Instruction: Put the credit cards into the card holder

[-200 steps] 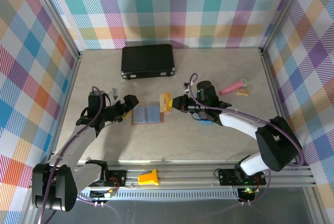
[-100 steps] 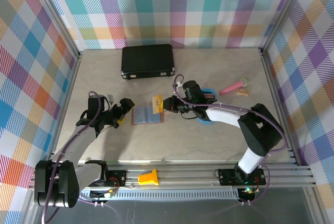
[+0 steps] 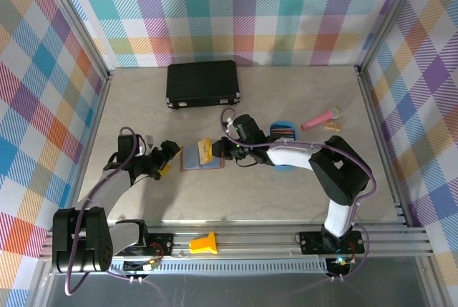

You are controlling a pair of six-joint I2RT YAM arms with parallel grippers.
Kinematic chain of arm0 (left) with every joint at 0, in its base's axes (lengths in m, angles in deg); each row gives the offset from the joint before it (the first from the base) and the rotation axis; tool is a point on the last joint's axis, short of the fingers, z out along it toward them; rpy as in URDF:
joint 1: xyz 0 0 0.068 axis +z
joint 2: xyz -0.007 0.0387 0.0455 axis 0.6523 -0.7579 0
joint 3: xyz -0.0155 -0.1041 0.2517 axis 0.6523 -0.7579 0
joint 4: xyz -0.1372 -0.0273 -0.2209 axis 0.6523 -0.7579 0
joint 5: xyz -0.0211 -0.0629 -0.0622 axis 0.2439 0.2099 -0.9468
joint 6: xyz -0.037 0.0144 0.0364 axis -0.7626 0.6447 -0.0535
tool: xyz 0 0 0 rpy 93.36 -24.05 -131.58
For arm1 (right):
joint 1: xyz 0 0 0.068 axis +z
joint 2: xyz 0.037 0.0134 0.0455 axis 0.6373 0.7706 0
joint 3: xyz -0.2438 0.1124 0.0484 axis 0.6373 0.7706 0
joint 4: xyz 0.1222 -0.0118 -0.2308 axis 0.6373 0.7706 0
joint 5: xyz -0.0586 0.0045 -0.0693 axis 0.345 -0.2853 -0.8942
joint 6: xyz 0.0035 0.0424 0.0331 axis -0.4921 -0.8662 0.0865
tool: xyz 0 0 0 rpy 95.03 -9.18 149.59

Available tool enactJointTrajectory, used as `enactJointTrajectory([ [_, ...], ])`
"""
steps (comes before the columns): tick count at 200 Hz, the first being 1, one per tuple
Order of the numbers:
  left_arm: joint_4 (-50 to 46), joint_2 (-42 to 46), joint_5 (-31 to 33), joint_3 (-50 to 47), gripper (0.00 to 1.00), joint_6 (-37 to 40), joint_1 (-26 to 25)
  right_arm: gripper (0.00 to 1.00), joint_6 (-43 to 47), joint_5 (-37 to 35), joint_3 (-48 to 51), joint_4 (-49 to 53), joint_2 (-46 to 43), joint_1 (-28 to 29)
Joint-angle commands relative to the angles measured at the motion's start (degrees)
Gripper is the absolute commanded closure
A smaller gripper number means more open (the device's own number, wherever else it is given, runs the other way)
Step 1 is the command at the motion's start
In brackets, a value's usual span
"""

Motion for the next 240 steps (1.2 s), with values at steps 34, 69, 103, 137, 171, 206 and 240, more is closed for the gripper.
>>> enactJointTrajectory([
  [34,-3.0,-1.7,-0.2,2.1,0.10,4.0,1.2,1.00,-0.1,-4.8,-4.6,2.2,4.2,3.3],
  [69,-2.5,-2.0,-0.1,1.3,0.10,4.7,1.8,1.00,-1.0,-5.5,-6.8,2.7,6.7,4.1],
  [103,-1.1,-2.1,-1.2,-0.2,0.11,4.7,2.7,1.00,-1.0,-5.5,-8.7,3.7,8.6,4.5],
  [137,-1.0,-2.0,-1.0,-0.7,0.11,5.4,3.1,1.00,-0.5,-5.6,-10.2,4.8,9.7,4.9],
  [171,0.2,-2.6,-1.1,-1.0,0.11,5.2,3.5,1.00,-0.2,-5.5,-11.8,6.0,10.9,4.9],
  [206,3.4,-2.9,-1.5,-1.7,0.13,4.7,3.5,1.00,-0.5,-7.0,-12.5,8.0,11.1,5.0],
  [240,8.7,-3.9,-5.6,-2.0,0.25,3.3,3.4,1.00,-1.7,-12.2,-9.7,8.6,6.8,4.7],
])
